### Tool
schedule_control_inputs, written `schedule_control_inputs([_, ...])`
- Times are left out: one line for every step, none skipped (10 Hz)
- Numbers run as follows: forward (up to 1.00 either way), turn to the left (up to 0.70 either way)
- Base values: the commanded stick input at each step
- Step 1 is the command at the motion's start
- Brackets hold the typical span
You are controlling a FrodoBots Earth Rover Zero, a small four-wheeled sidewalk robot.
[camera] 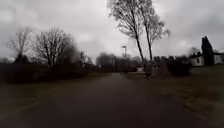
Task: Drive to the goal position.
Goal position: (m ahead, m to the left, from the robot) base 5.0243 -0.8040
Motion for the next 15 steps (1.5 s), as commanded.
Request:
schedule_control_inputs([1.00,0.00])
schedule_control_inputs([1.00,0.00])
schedule_control_inputs([1.00,0.00])
schedule_control_inputs([1.00,0.00])
schedule_control_inputs([1.00,0.00])
schedule_control_inputs([1.00,0.00])
schedule_control_inputs([1.00,0.00])
schedule_control_inputs([1.00,0.00])
schedule_control_inputs([1.00,0.00])
schedule_control_inputs([1.00,0.00])
schedule_control_inputs([1.00,0.00])
schedule_control_inputs([1.00,0.00])
schedule_control_inputs([1.00,0.00])
schedule_control_inputs([1.00,0.00])
schedule_control_inputs([1.00,0.00])
